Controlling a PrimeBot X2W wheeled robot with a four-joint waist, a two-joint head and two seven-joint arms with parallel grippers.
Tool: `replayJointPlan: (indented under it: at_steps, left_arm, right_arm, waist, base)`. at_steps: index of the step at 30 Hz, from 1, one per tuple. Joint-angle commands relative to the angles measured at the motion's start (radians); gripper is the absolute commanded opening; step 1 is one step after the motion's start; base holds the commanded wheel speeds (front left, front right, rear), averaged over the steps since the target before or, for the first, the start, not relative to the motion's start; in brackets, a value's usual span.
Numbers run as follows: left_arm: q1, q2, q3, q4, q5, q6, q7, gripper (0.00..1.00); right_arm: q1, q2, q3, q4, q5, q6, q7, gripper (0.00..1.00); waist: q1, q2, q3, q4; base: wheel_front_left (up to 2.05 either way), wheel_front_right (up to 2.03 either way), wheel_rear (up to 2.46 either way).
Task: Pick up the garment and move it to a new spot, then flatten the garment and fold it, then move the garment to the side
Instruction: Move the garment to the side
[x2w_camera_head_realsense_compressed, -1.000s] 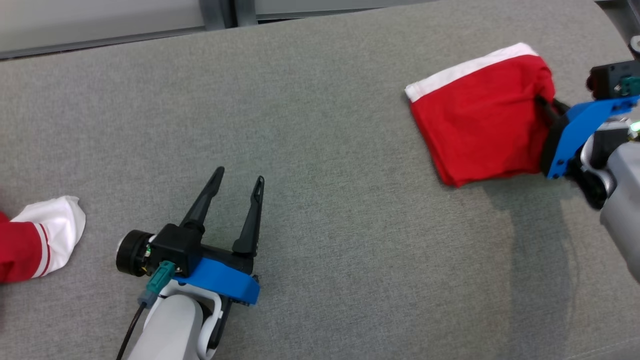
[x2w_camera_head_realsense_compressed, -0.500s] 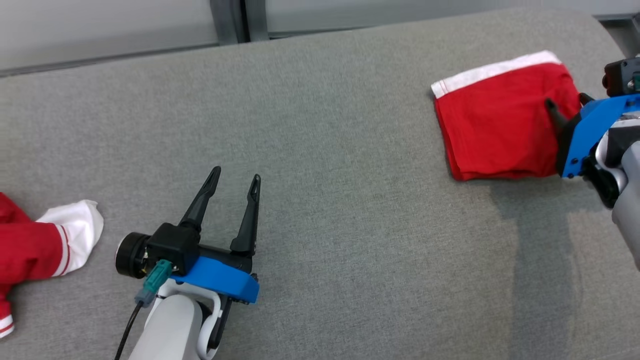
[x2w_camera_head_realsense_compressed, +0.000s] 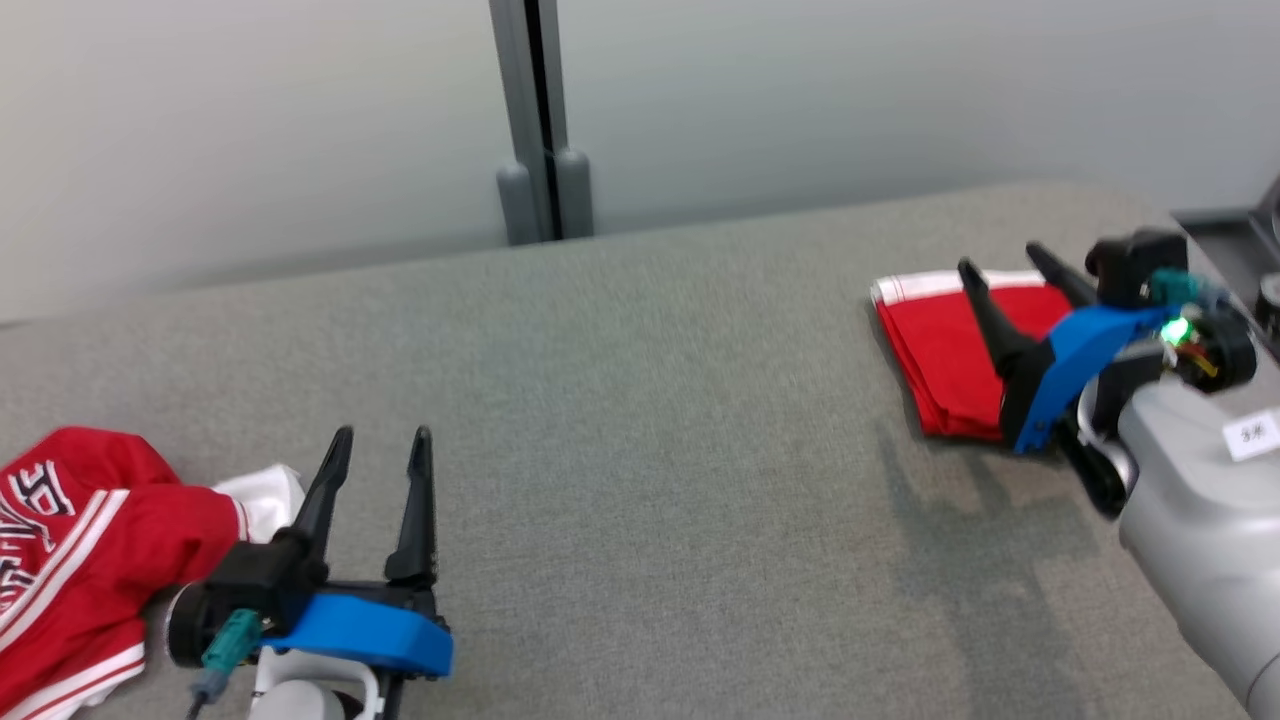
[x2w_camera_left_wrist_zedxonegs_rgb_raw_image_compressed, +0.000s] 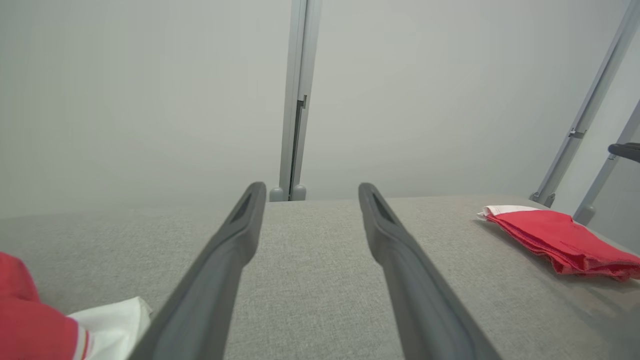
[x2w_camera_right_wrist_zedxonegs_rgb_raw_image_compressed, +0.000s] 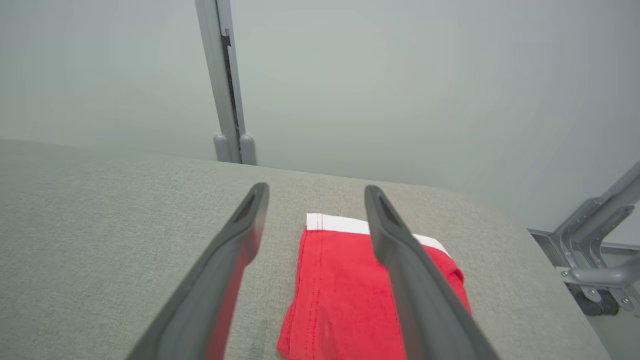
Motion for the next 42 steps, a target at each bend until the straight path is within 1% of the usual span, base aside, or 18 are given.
replayJointPlan:
  at_steps: [1,3,6,11,13,16,18,20,24,27,38,42]
  left_arm:
    - [0.024,0.000,0.024,-0.006,-0.007,0.004,-0.005,1.00]
    - [0.050,0.000,0.057,-0.015,-0.012,0.011,-0.005,1.00]
    - [0.084,0.000,0.097,-0.026,-0.012,0.013,-0.004,1.00]
    - [0.124,-0.003,0.127,-0.027,0.008,0.014,-0.005,1.00]
    - [0.135,-0.006,0.133,-0.024,0.014,0.013,-0.005,1.00]
    - [0.153,-0.008,0.143,-0.017,0.012,0.010,-0.005,1.00]
    - [0.164,-0.012,0.142,-0.012,0.016,0.007,-0.005,1.00]
    - [0.170,-0.015,0.142,-0.009,0.017,0.004,-0.005,1.00]
    - [0.185,-0.020,0.140,-0.011,0.022,0.001,-0.005,1.00]
    - [0.190,-0.024,0.129,-0.012,0.025,-0.002,-0.005,1.00]
    - [0.171,-0.030,0.122,0.000,0.029,-0.008,-0.005,1.00]
    - [0.161,-0.030,0.120,0.004,0.029,-0.009,-0.005,1.00]
  right_arm:
    - [0.051,-0.012,-0.002,-0.040,0.008,0.000,-0.010,1.00]
    - [0.097,-0.024,-0.017,-0.107,-0.003,0.000,-0.014,1.00]
    - [0.198,-0.042,-0.086,-0.235,-0.027,0.000,-0.014,1.00]
    - [0.396,-0.048,-0.253,-0.437,-0.113,0.000,-0.014,1.00]
    - [0.484,-0.031,-0.344,-0.512,-0.138,0.000,-0.014,1.00]
    - [0.606,0.004,-0.451,-0.613,-0.199,0.000,-0.014,1.00]
    - [0.676,0.027,-0.516,-0.665,-0.244,0.000,-0.014,1.00]
    - [0.735,0.065,-0.570,-0.709,-0.266,0.000,-0.014,1.00]
    - [0.803,0.120,-0.634,-0.754,-0.310,0.000,-0.014,1.00]
    - [0.829,0.144,-0.651,-0.767,-0.339,0.000,-0.014,1.00]
    - [0.831,0.151,-0.661,-0.767,-0.367,0.000,-0.014,1.00]
    - [0.834,0.158,-0.666,-0.770,-0.370,0.000,-0.014,1.00]
  waist:
    - [0.0002,0.0002,-0.036,-0.004]
    - [0.0002,0.0002,-0.062,0.004]
    - [0.0002,0.0002,-0.088,0.020]
    - [0.0002,0.0002,-0.117,0.050]
    - [0.0002,0.0002,-0.127,0.061]
    - [0.0002,0.0002,-0.140,0.072]
    - [0.0002,0.0002,-0.146,0.079]
    - [0.0002,0.0002,-0.149,0.082]
    - [0.0002,0.0002,-0.150,0.082]
    - [0.0002,0.0002,-0.150,0.082]
    - [0.0002,0.0002,-0.148,0.079]
    - [0.0002,0.0002,-0.148,0.089]
  base:
    - [0.00,0.00,0.00]
    - [0.00,0.00,0.00]
    - [0.00,0.00,0.00]
    - [0.00,0.00,0.00]
    - [0.00,0.00,0.00]
    - [0.00,0.00,0.00]
    - [0.00,0.00,0.00]
    - [0.00,0.00,0.00]
    - [0.00,0.00,0.00]
    - [0.00,0.00,0.00]
    - [0.00,0.00,0.00]
    - [0.00,0.00,0.00]
